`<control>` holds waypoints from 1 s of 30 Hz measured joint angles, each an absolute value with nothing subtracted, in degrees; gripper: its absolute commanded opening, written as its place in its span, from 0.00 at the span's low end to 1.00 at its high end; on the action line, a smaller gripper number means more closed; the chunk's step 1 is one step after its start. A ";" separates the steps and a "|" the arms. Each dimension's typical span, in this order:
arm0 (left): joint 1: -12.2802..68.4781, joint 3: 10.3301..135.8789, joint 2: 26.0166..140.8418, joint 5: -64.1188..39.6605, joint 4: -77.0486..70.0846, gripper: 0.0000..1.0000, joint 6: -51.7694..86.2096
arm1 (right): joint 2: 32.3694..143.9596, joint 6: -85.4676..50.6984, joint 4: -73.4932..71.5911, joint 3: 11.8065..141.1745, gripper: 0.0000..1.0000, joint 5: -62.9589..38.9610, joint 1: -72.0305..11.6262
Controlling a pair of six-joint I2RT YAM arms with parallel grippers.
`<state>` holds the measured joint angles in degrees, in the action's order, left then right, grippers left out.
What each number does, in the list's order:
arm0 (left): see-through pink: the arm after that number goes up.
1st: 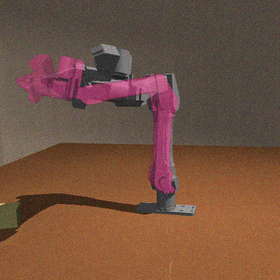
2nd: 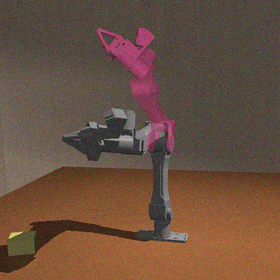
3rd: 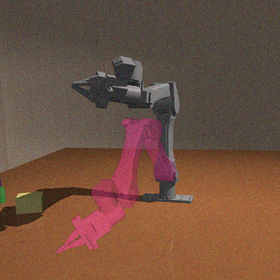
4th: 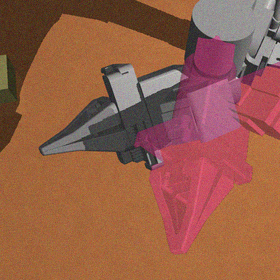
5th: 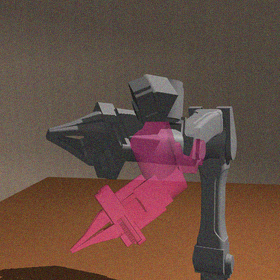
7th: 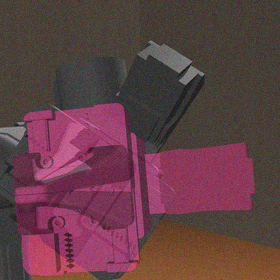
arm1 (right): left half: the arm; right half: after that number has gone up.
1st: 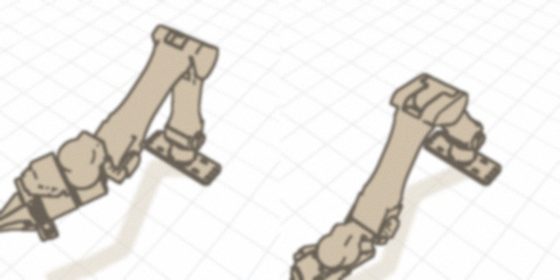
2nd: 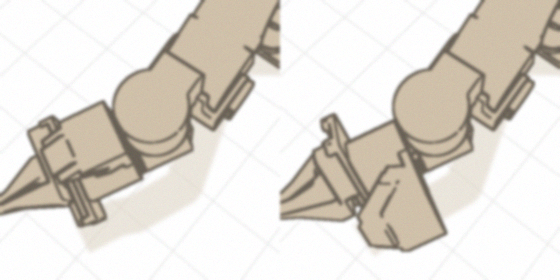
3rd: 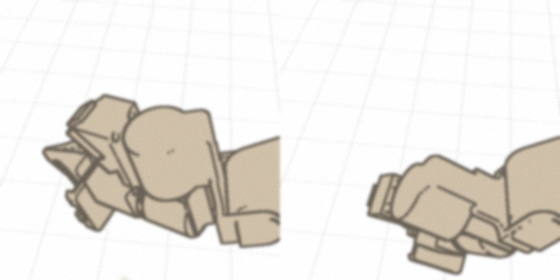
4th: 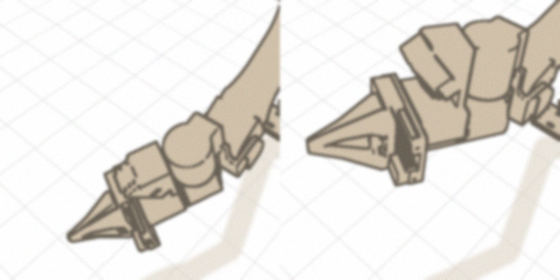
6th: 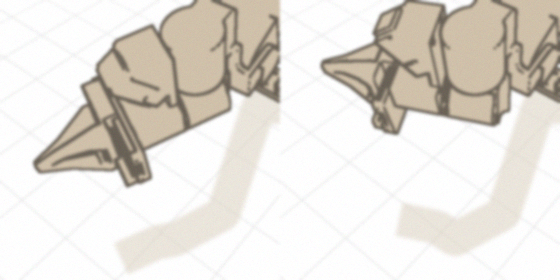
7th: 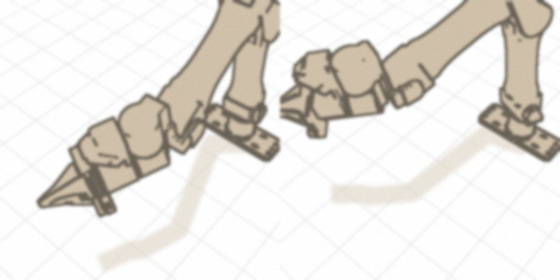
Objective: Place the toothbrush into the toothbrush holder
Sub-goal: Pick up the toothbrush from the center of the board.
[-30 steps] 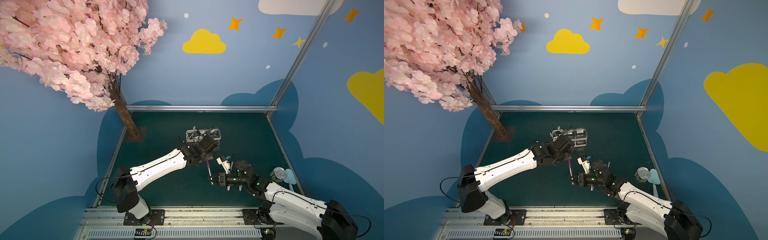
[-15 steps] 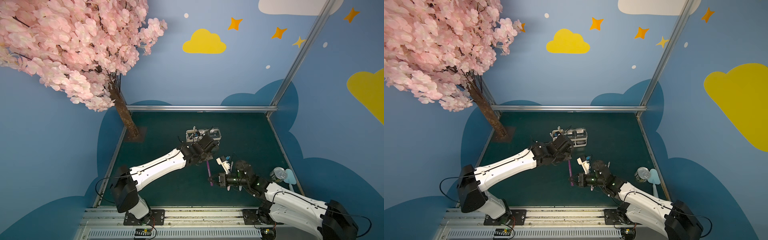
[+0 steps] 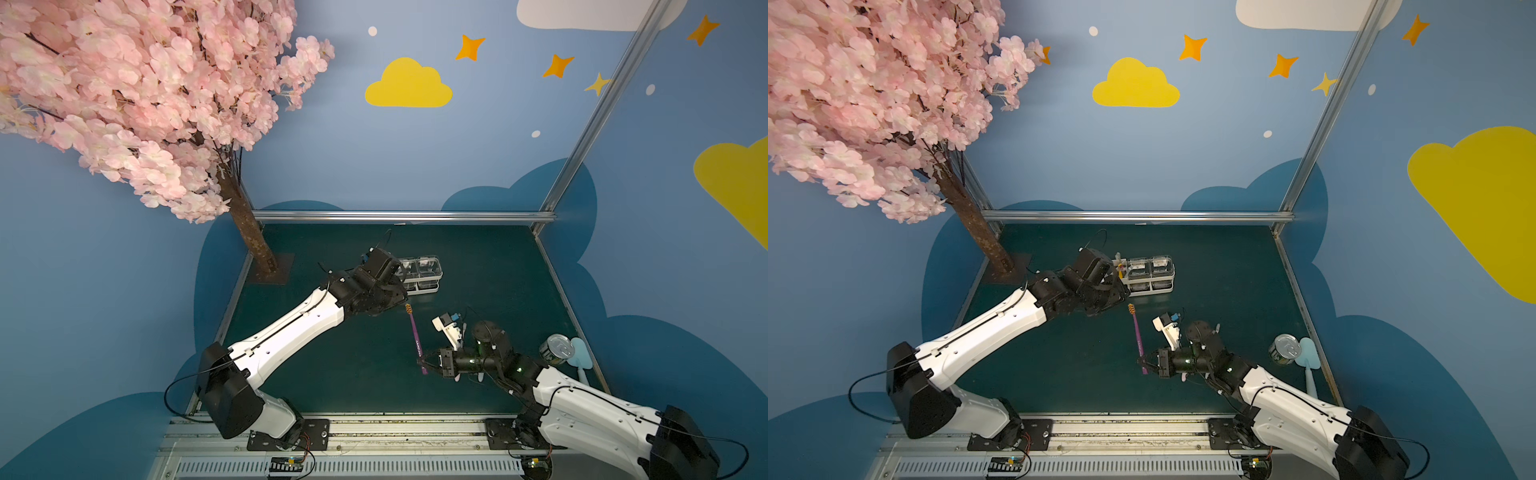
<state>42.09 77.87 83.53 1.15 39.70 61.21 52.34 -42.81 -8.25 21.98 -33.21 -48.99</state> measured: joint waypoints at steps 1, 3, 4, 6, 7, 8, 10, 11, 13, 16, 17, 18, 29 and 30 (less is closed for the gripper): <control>41.52 77.78 83.11 -0.69 39.68 0.58 61.34 | 52.12 -41.71 -7.79 22.41 0.00 -34.17 -49.17; 40.42 77.10 82.24 -4.38 39.27 0.58 61.84 | 51.24 -39.72 -7.01 23.11 0.00 -35.75 -49.41; 39.83 76.55 81.78 -6.31 39.03 0.58 62.04 | 50.59 -38.54 -6.48 23.44 0.00 -36.51 -49.47; 38.94 75.55 81.25 -9.85 38.81 0.58 62.48 | 49.08 -36.60 -5.39 23.81 0.00 -37.91 -49.52; 38.48 75.02 81.08 -11.57 38.74 0.57 62.70 | 48.34 -35.57 -4.82 23.97 0.00 -38.61 -49.56; 38.09 74.48 80.95 -13.06 38.57 0.57 62.94 | 47.72 -34.54 -4.21 24.12 0.00 -39.16 -49.67; 37.43 73.25 80.62 -15.92 37.95 0.56 63.48 | 46.96 -32.95 -3.14 24.34 0.00 -40.14 -49.71; 37.08 72.36 80.34 -17.43 37.39 0.55 63.88 | 46.87 -32.23 -2.59 24.38 0.00 -40.45 -49.71; 36.53 70.50 79.75 -20.05 36.34 0.55 64.77 | 47.11 -31.03 -1.58 24.43 0.00 -41.08 -49.71; 35.90 68.31 78.98 -23.62 34.74 0.52 66.32 | 48.14 -29.63 -0.25 24.49 0.00 -41.69 -49.71; 35.73 67.79 78.78 -24.67 34.17 0.51 66.83 | 48.64 -29.30 0.36 24.56 0.00 -41.67 -49.71; 35.62 67.59 78.70 -25.52 33.78 0.49 67.24 | 49.12 -28.93 0.86 24.60 0.00 -41.63 -49.71; 35.29 66.81 76.97 -28.99 32.23 0.39 68.16 | 51.40 -26.55 3.49 26.44 0.00 -39.46 -49.76; 35.24 66.61 76.97 -29.10 32.25 0.39 68.12 | 51.40 -26.55 3.53 26.44 0.00 -39.13 -49.76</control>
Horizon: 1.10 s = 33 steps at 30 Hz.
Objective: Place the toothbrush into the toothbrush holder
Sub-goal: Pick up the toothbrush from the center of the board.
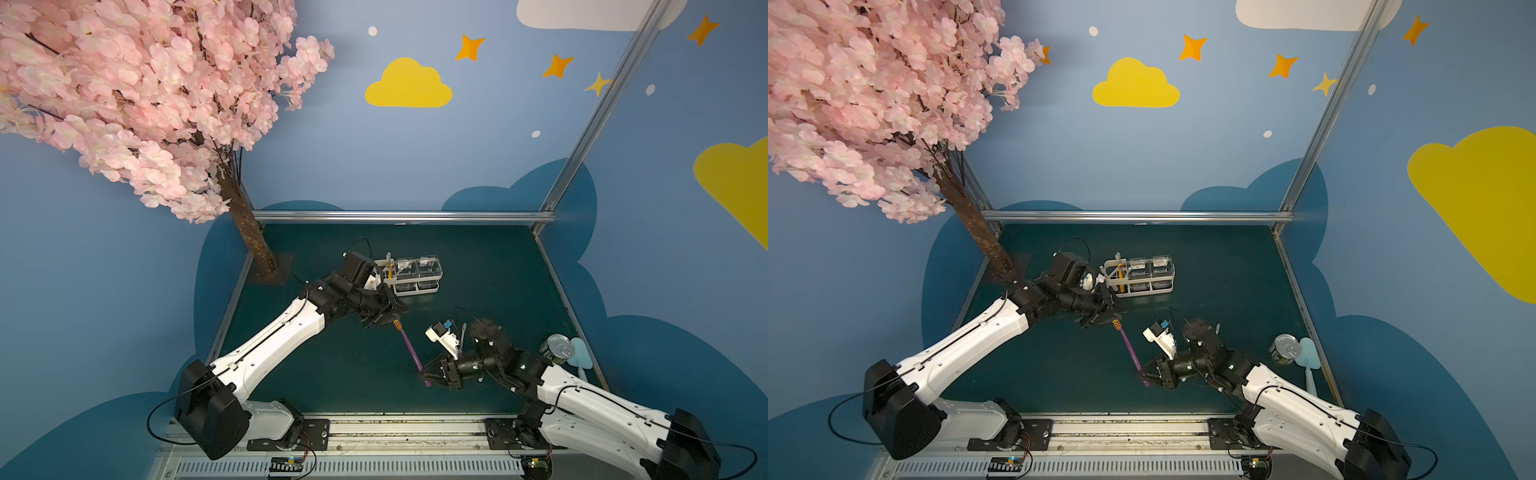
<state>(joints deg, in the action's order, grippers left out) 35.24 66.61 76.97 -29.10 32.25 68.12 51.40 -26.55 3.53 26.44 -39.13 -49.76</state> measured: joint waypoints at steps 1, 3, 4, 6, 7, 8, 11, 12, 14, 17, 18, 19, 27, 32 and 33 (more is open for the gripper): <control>35.22 66.35 76.97 -29.28 32.32 0.39 67.94 | 51.35 -26.55 3.57 26.44 0.00 -38.79 -49.74; 35.03 65.89 76.97 -29.65 32.47 0.39 67.68 | 51.16 -26.52 3.70 26.44 0.00 -38.35 -49.71; 34.92 65.71 76.97 -29.89 32.60 0.39 67.55 | 51.05 -26.52 3.75 26.44 0.00 -38.15 -49.71; 34.72 65.32 76.97 -30.20 32.53 0.38 67.40 | 50.98 -26.52 3.79 26.46 0.00 -37.91 -49.71; 34.63 65.12 76.97 -30.30 32.53 0.38 67.35 | 50.98 -26.52 3.79 26.46 0.00 -37.82 -49.71; 34.61 64.97 76.97 -30.39 32.56 0.37 67.33 | 50.98 -26.52 3.79 26.46 0.00 -37.78 -49.71; 34.50 64.90 76.97 -30.72 32.49 0.34 67.33 | 51.11 -26.55 3.75 26.48 0.00 -37.76 -49.71; 34.50 64.90 76.97 -30.87 32.49 0.32 67.31 | 51.29 -26.55 3.75 26.48 0.00 -37.76 -49.71; 34.50 64.90 76.97 -31.20 32.49 0.27 67.31 | 51.59 -26.57 3.75 26.48 0.00 -37.76 -49.71; 34.50 64.90 76.97 -31.59 32.47 0.24 67.29 | 51.88 -26.61 3.75 26.48 0.00 -37.76 -49.71; 34.50 64.90 76.97 -31.68 32.47 0.24 67.31 | 51.90 -26.63 3.75 26.48 0.00 -37.74 -49.71; 34.50 64.90 76.97 -31.75 32.47 0.24 67.33 | 51.90 -26.65 3.73 26.48 0.00 -37.74 -49.71; 34.50 63.94 76.86 -32.93 32.25 0.23 67.29 | 51.88 -26.76 3.70 26.48 0.00 -37.12 -49.71; 34.48 63.75 76.77 -33.47 32.10 0.19 67.24 | 52.05 -26.98 3.57 26.48 0.00 -37.08 -49.71; 34.48 63.75 76.75 -33.50 32.10 0.18 67.22 | 52.18 -27.00 3.42 26.48 0.00 -37.08 -49.71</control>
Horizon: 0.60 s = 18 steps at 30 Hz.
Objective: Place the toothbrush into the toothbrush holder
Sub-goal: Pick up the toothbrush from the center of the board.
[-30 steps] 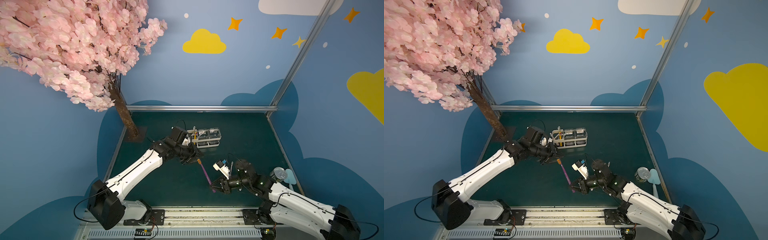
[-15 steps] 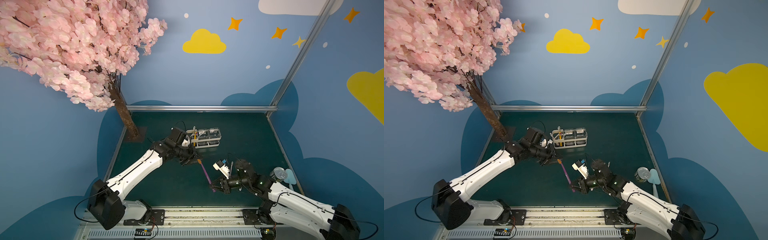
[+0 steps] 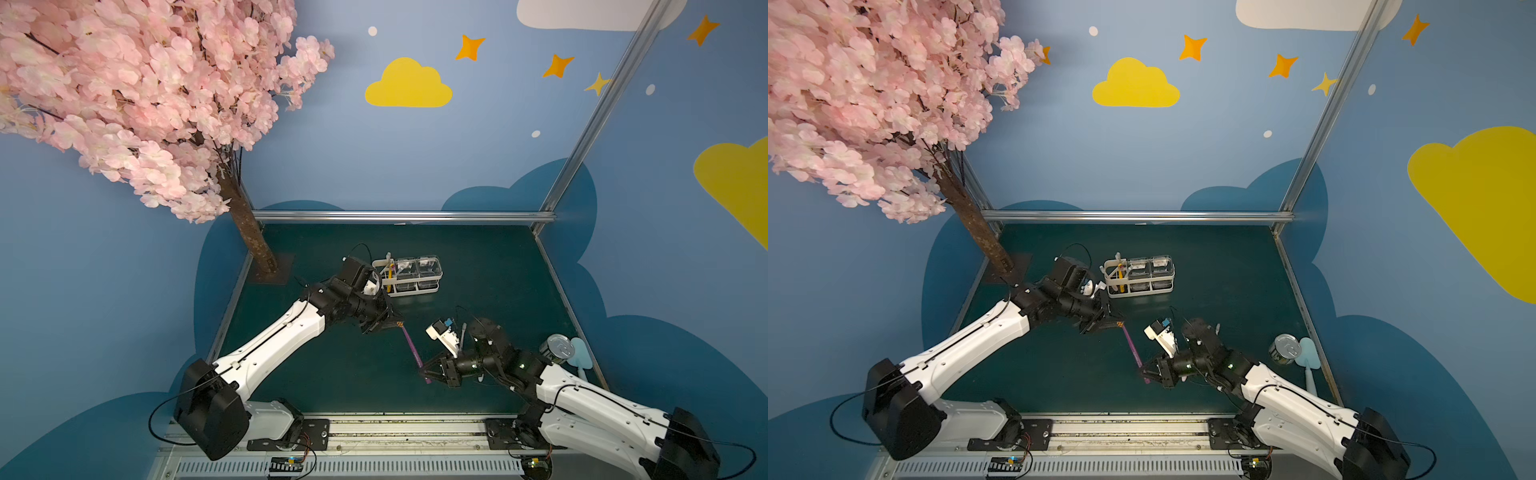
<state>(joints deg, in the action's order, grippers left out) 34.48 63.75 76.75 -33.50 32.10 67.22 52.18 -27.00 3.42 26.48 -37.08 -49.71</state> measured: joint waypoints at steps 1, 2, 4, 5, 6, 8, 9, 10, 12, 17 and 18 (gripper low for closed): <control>34.41 63.75 76.73 -33.47 32.10 0.17 67.11 | 52.29 -27.03 3.27 26.48 0.00 -37.08 -49.71; 34.37 63.75 76.71 -33.47 32.18 0.15 66.96 | 52.38 -27.05 3.16 26.48 0.00 -37.08 -49.71; 34.22 63.72 76.71 -33.36 32.38 0.14 66.52 | 52.38 -27.03 3.03 26.48 0.00 -37.08 -49.67; 34.15 63.72 76.71 -33.34 32.51 0.14 66.37 | 52.38 -27.03 2.98 26.48 0.00 -37.06 -49.65; 34.11 63.72 76.71 -33.34 32.60 0.13 66.24 | 52.38 -27.05 2.96 26.48 0.00 -37.04 -49.65; 34.09 63.72 76.71 -33.28 32.60 0.10 66.02 | 52.36 -27.03 3.01 26.48 0.00 -36.95 -49.65; 34.06 63.72 76.71 -33.28 32.62 0.10 65.98 | 52.34 -27.03 2.98 26.48 0.00 -36.88 -49.65; 34.00 63.72 76.71 -33.28 32.71 0.09 65.87 | 52.25 -27.00 3.03 26.48 0.00 -36.75 -49.65; 33.85 63.72 76.71 -33.26 32.95 0.05 65.73 | 51.94 -27.00 3.16 26.48 0.00 -36.47 -49.60; 33.17 63.72 76.71 -33.21 33.63 0.02 64.73 | 51.24 -26.89 4.25 27.03 0.21 -35.20 -49.28; 32.99 63.75 76.71 -33.12 33.89 0.02 64.38 | 51.09 -26.89 4.49 27.14 0.30 -34.94 -49.15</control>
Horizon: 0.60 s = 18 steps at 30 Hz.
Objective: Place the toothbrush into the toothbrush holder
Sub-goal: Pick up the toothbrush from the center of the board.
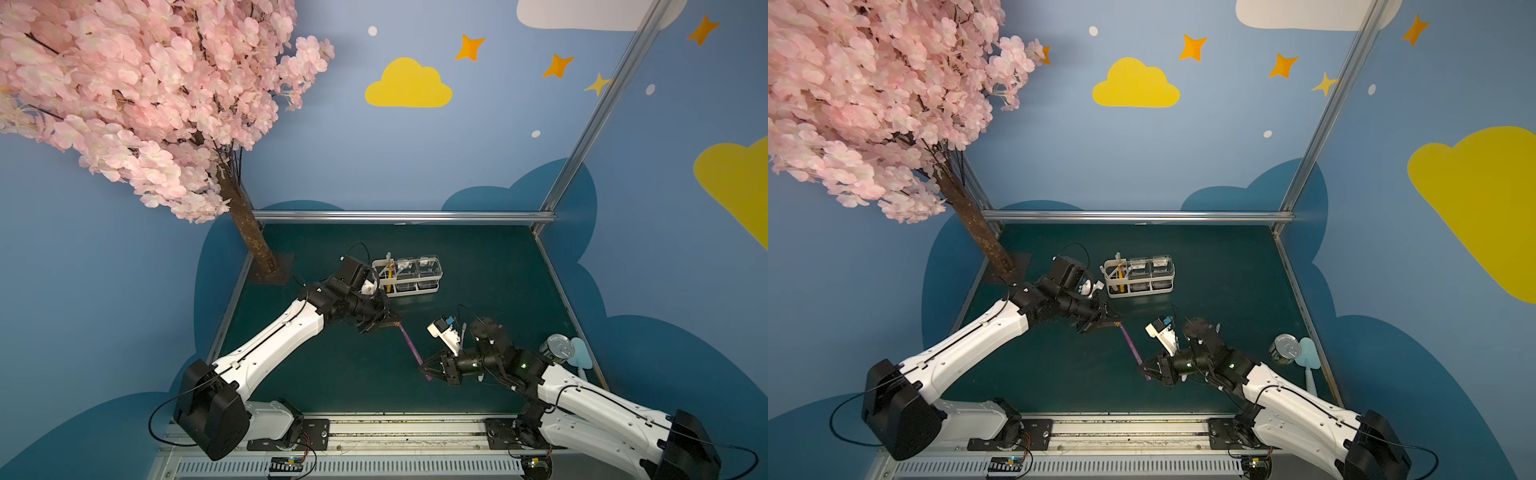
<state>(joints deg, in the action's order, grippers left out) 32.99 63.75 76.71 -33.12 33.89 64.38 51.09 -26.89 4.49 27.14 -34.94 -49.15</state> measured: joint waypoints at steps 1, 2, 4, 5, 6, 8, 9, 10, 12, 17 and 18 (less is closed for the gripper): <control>32.75 63.79 76.69 -33.21 34.06 0.02 64.36 | 50.92 -27.09 4.84 27.14 0.35 -34.61 -49.01; 32.56 63.99 76.69 -33.04 34.30 0.02 64.03 | 50.78 -27.03 5.15 27.14 0.38 -34.37 -48.93; 31.86 64.86 76.69 -32.69 35.31 0.02 62.94 | 50.39 -26.76 6.26 27.20 0.43 -33.56 -48.51; 31.46 65.49 76.69 -32.42 35.99 0.02 62.22 | 50.00 -26.79 6.81 27.20 0.45 -33.19 -48.36; 31.00 66.41 76.69 -31.97 36.95 0.02 61.30 | 49.32 -26.74 7.55 27.20 0.46 -32.62 -48.05; 30.00 68.66 76.69 -31.00 38.85 0.02 59.29 | 47.59 -26.63 8.58 27.20 0.51 -31.62 -47.59; 29.45 70.17 76.71 -30.44 39.97 0.02 58.02 | 46.33 -26.52 9.04 27.20 0.53 -30.85 -47.22; 28.95 71.88 76.71 -29.65 41.15 0.02 56.60 | 45.01 -26.39 9.39 27.20 0.55 -30.20 -46.87; 28.16 75.59 76.82 -28.08 43.57 0.02 53.56 | 42.33 -25.93 9.72 27.03 0.60 -28.95 -46.24; 27.64 89.36 78.94 -22.09 51.92 0.02 43.88 | 34.79 -25.54 10.13 25.12 0.72 -25.69 -45.10; 27.59 92.05 79.33 -20.14 53.34 0.02 42.04 | 33.65 -25.41 10.24 24.51 0.74 -25.04 -45.04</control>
